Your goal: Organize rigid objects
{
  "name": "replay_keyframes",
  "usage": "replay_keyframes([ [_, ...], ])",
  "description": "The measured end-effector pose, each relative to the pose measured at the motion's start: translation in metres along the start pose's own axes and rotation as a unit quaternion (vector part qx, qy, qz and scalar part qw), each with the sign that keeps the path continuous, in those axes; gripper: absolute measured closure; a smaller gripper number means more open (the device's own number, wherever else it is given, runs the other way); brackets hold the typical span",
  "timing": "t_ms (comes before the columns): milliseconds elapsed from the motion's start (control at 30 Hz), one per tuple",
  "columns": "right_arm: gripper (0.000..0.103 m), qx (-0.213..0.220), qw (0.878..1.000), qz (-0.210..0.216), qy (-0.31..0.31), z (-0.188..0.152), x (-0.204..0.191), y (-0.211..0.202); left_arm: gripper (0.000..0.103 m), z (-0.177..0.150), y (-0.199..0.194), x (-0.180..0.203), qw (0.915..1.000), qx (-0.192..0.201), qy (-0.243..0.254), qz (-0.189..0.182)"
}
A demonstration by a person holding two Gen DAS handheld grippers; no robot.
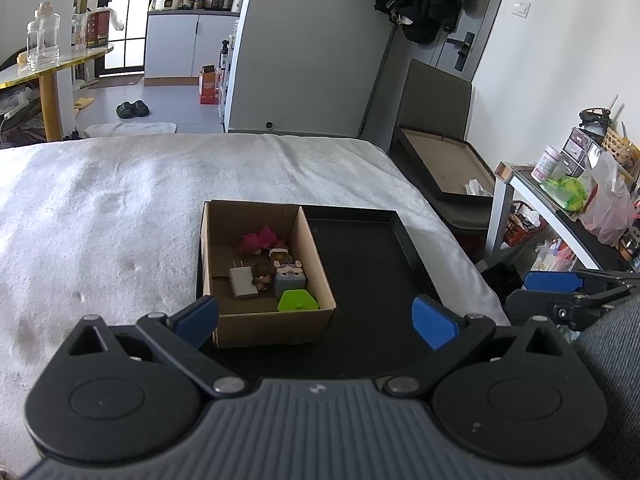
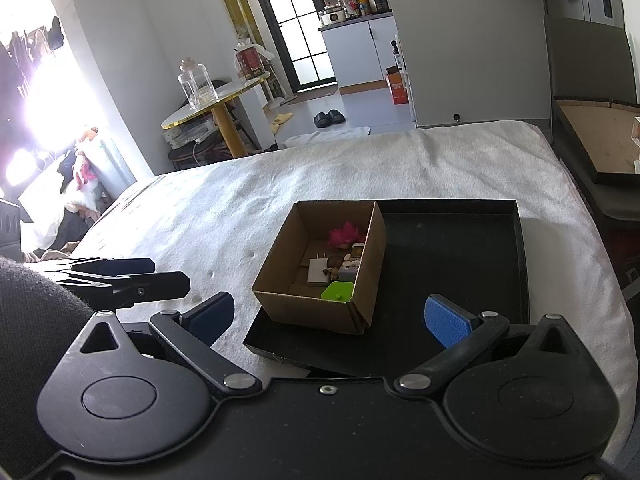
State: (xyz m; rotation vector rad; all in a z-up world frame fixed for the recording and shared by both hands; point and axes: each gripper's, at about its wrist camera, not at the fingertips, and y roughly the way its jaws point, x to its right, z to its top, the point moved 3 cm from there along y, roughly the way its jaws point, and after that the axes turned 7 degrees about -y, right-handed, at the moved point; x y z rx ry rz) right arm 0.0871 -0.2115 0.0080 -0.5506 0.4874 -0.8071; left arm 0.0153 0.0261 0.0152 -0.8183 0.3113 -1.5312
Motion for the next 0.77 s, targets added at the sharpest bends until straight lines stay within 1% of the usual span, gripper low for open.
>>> replay_keyframes([
  [467, 0.0, 0.0, 1.0, 0.001, 0.002, -0.0002, 0.0, 0.0006, 0.001, -0.0009, -0.0007, -0.0006, 1.0, 0.009, 0.003, 0.001],
  [767, 0.0, -0.001, 1.0, 0.002, 0.003, 0.0, 0.0007, 0.0008, 0.001, -0.0021, 0.0006, -0.0028, 1.0, 0.007, -0.001, -0.004],
])
